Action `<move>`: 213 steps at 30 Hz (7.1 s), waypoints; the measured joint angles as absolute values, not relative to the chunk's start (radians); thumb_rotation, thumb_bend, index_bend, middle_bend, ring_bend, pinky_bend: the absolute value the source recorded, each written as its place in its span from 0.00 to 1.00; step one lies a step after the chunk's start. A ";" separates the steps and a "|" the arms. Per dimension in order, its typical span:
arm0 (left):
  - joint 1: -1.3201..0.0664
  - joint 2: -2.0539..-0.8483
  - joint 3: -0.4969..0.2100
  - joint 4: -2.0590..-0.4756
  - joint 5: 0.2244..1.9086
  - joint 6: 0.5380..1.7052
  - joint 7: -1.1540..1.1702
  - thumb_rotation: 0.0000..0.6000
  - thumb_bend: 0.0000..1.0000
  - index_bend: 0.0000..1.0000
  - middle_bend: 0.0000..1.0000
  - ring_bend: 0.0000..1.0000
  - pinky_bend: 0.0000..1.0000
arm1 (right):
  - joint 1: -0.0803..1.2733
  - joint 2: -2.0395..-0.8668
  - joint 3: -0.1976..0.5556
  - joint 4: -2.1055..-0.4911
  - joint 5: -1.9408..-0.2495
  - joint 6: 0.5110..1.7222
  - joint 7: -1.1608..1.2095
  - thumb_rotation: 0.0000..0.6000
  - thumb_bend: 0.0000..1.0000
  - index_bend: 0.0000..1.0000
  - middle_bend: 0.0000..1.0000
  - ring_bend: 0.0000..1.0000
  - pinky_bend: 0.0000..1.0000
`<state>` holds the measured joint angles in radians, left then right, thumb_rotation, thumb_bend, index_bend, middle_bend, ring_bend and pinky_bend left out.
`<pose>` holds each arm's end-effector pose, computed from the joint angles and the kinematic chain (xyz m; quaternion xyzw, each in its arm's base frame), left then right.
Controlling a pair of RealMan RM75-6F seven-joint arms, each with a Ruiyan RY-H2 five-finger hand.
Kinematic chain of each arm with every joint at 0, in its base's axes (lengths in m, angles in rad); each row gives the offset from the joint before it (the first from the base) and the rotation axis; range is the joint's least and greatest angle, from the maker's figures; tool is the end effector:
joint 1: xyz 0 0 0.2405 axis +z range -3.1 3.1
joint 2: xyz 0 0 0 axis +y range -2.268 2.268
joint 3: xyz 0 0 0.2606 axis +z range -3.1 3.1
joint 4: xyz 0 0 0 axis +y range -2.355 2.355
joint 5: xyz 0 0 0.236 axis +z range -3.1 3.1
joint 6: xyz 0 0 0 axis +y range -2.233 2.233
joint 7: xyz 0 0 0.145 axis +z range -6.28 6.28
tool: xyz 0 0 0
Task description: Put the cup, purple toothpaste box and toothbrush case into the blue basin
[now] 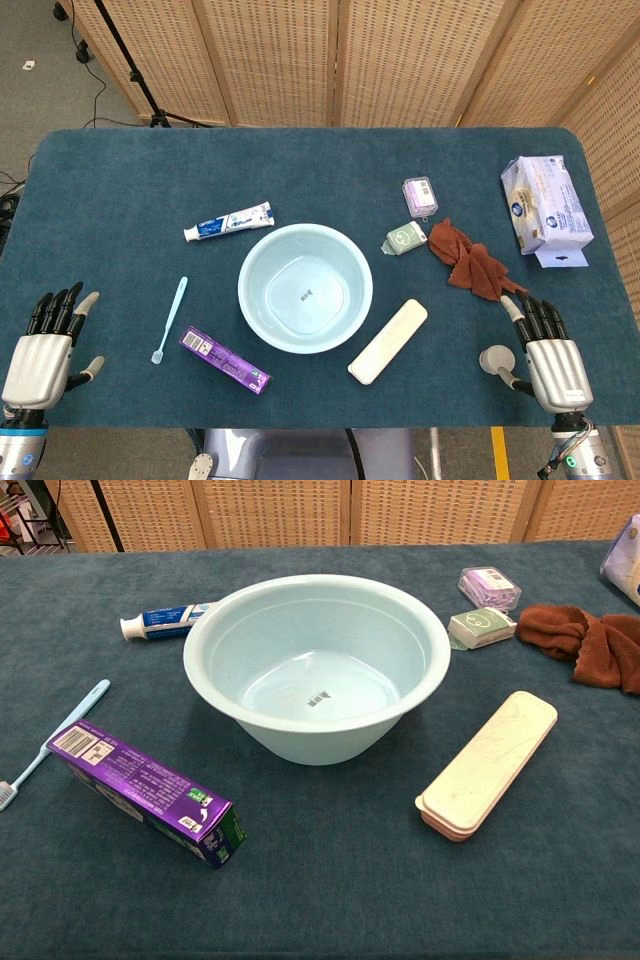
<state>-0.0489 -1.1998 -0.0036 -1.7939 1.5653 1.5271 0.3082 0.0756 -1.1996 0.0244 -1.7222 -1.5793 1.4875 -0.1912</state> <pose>-0.2717 0.1592 0.0959 -0.6189 -0.3694 -0.3778 0.5811 -0.2822 -0.1722 0.0960 0.6237 -0.3758 0.3965 0.5591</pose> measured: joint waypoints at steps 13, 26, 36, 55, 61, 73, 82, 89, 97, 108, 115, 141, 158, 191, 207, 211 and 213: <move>-0.045 -1.199 0.001 -1.801 1.576 1.535 0.318 1.00 0.19 0.00 0.00 0.00 0.00 | 0.073 -1.190 0.020 -1.725 -1.588 1.492 -0.176 1.00 0.16 0.00 0.00 0.00 0.05; -0.049 -1.197 0.000 -1.797 1.570 1.526 0.306 1.00 0.18 0.00 0.00 0.00 0.00 | 0.074 -1.197 0.020 -1.726 -1.582 1.488 -0.201 1.00 0.16 0.00 0.00 0.00 0.05; -0.045 -1.200 0.018 -1.804 1.610 1.533 0.306 1.00 0.14 0.00 0.00 0.00 0.00 | 0.070 -1.183 0.021 -1.737 -1.574 1.489 -0.200 1.00 0.16 0.00 0.00 0.00 0.05; -0.041 -1.174 0.025 -1.826 1.634 1.542 0.264 1.00 0.14 0.00 0.00 0.00 0.00 | 0.103 -1.122 0.028 -1.809 -1.414 1.351 -0.326 1.00 0.16 0.03 0.00 0.00 0.05; -0.040 -1.176 0.026 -1.826 1.633 1.538 0.268 1.00 0.14 0.00 0.00 0.00 0.00 | 0.131 -1.108 0.042 -1.833 -1.362 1.305 -0.361 1.00 0.16 0.06 0.00 0.00 0.05; -0.043 -1.178 0.023 -1.822 1.629 1.532 0.258 1.00 0.14 0.00 0.00 0.00 0.00 | 0.149 -1.104 0.031 -1.871 -1.315 1.279 -0.422 1.00 0.16 0.18 0.03 0.00 0.08; -0.044 -1.183 0.027 -1.821 1.631 1.524 0.264 1.00 0.14 0.00 0.00 0.00 0.00 | 0.152 -1.125 0.015 -1.861 -1.321 1.276 -0.426 1.00 0.16 0.22 0.05 0.00 0.12; -0.044 -1.181 0.027 -1.822 1.633 1.527 0.260 1.00 0.15 0.00 0.00 0.00 0.00 | 0.159 -1.146 0.008 -1.845 -1.327 1.270 -0.431 1.00 0.16 0.22 0.05 0.00 0.13; -0.043 -1.183 0.027 -1.819 1.638 1.530 0.254 1.00 0.15 0.00 0.00 0.00 0.00 | 0.170 -1.166 0.011 -1.809 -1.306 1.252 -0.427 1.00 0.16 0.26 0.06 0.00 0.14; -0.042 -1.186 0.029 -1.819 1.645 1.532 0.259 1.00 0.15 0.00 0.00 0.00 0.00 | 0.187 -1.183 0.021 -1.764 -1.275 1.229 -0.413 1.00 0.16 0.28 0.08 0.00 0.16; -0.041 -1.186 0.028 -1.817 1.644 1.533 0.255 1.00 0.15 0.00 0.00 0.00 0.00 | 0.188 -1.186 0.018 -1.758 -1.271 1.233 -0.414 1.00 0.16 0.32 0.12 0.05 0.23; -0.042 -1.186 0.022 -1.815 1.637 1.534 0.242 1.00 0.15 0.00 0.00 0.00 0.00 | 0.179 -1.215 0.006 -1.733 -1.272 1.261 -0.426 1.00 0.19 0.51 0.25 0.22 0.38; -0.043 -1.186 0.020 -1.814 1.635 1.534 0.238 1.00 0.15 0.00 0.00 0.00 0.00 | 0.174 -1.227 0.009 -1.726 -1.280 1.289 -0.446 1.00 0.26 0.67 0.48 0.44 0.52; -0.043 -1.179 0.018 -1.818 1.631 1.535 0.226 1.00 0.15 0.00 0.00 0.00 0.00 | 0.237 -1.193 0.069 -1.908 -1.287 1.310 -0.614 1.00 0.31 0.70 0.54 0.48 0.55; -0.043 -1.168 0.019 -1.821 1.635 1.538 0.202 1.00 0.16 0.00 0.00 0.00 0.00 | 0.354 -1.225 0.145 -2.054 -1.201 1.294 -0.841 1.00 0.28 0.70 0.54 0.48 0.55; -0.043 -1.169 0.022 -1.821 1.639 1.536 0.202 1.00 0.15 0.00 0.00 0.00 0.00 | 0.387 -1.237 0.162 -2.072 -1.173 1.290 -0.889 1.00 0.28 0.70 0.54 0.48 0.55; -0.044 -1.169 0.024 -1.822 1.641 1.534 0.203 1.00 0.15 0.00 0.00 0.00 0.00 | 0.403 -1.246 0.170 -2.080 -1.158 1.289 -0.907 1.00 0.27 0.70 0.54 0.48 0.55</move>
<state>-0.0438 -1.1692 0.0236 -1.8216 1.6410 1.5343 0.2032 0.4032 -1.2455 0.1697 -2.0798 -1.1578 1.2893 -0.9073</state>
